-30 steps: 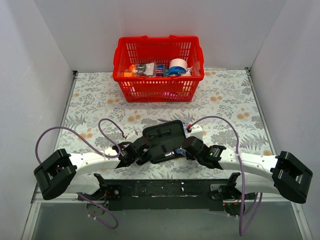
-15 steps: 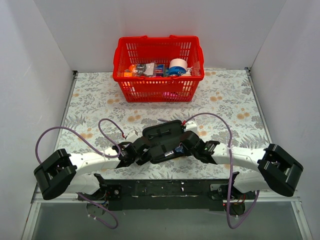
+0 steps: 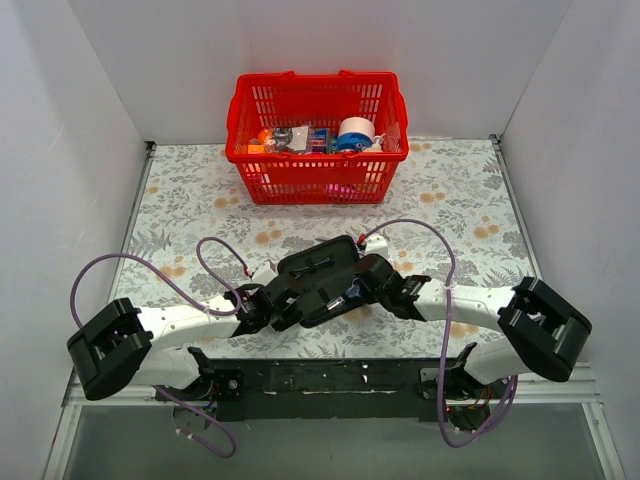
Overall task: Sort the hair-cutting tools
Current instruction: Place the scissors in the hairdressing tool bag, then adjust the hairdressing tool bag at the center of the board.
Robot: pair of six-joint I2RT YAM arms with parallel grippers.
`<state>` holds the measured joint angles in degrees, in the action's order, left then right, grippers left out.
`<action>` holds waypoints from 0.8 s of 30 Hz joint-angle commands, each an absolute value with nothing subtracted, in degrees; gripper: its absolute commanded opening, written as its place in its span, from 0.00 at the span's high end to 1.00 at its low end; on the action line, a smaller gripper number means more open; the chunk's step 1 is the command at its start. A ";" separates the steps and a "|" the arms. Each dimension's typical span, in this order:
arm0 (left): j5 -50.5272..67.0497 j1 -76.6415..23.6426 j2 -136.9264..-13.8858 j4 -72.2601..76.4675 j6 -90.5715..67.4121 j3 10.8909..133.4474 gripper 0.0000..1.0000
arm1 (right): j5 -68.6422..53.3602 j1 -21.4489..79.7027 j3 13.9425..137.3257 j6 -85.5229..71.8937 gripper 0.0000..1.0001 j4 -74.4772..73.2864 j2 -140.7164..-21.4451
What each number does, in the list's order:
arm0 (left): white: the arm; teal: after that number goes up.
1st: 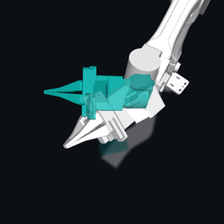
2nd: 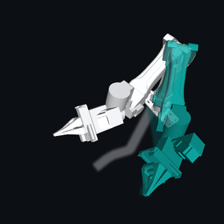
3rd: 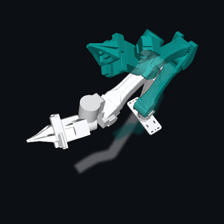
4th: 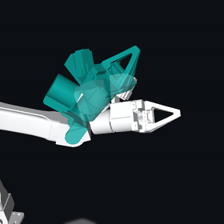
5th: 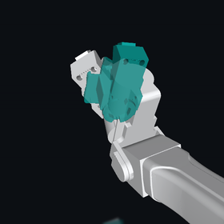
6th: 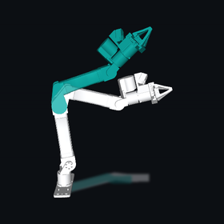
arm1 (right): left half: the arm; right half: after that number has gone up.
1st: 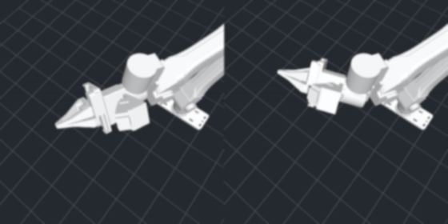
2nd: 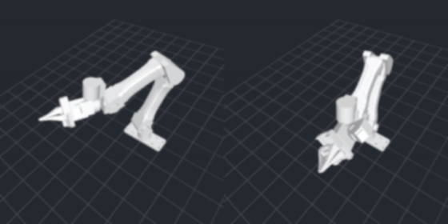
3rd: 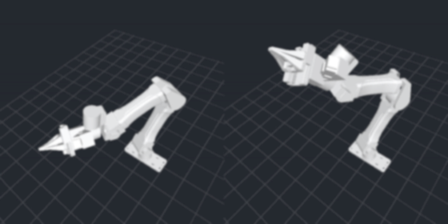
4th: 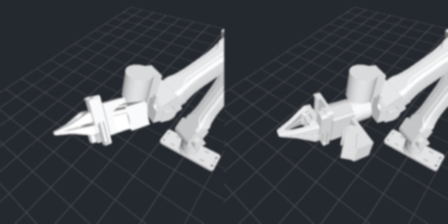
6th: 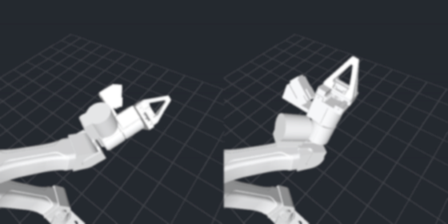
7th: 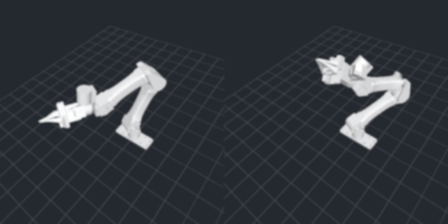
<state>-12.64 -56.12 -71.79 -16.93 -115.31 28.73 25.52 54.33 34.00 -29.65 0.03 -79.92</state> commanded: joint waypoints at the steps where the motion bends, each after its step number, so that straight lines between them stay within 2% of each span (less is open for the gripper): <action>1: -10.37 -57.04 -73.21 -22.50 -115.05 27.25 1.00 | 18.54 55.46 35.15 -30.50 0.94 0.89 -78.94; 3: -10.28 -57.04 -73.56 -22.41 -114.96 27.42 1.00 | 19.24 55.46 36.30 -29.71 0.78 -1.48 -76.48; 4: -10.28 -57.04 -73.56 -22.41 -115.05 27.51 1.00 | 19.51 55.46 36.65 -29.45 0.63 -3.41 -75.68; 7: -10.63 -57.04 -73.48 -22.59 -114.79 28.03 1.00 | 20.56 55.46 39.10 -27.87 0.52 -7.80 -72.87; 9: -10.98 -57.04 -73.48 -23.37 -114.44 28.65 1.00 | 21.09 55.55 41.38 -26.81 0.50 -9.66 -71.03; 10: -11.68 -57.04 -73.39 -23.73 -114.17 29.61 1.00 | 21.18 55.46 42.01 -26.55 0.44 -11.15 -70.49; 16: -15.28 -57.04 -72.25 -30.14 -110.49 36.64 1.00 | 17.94 55.55 44.91 -26.01 0.42 -14.85 -68.29; 24: -28.64 -55.21 -73.38 -41.04 -101.70 57.18 0.99 | 14.68 55.90 37.71 -28.82 0.42 -11.96 -67.41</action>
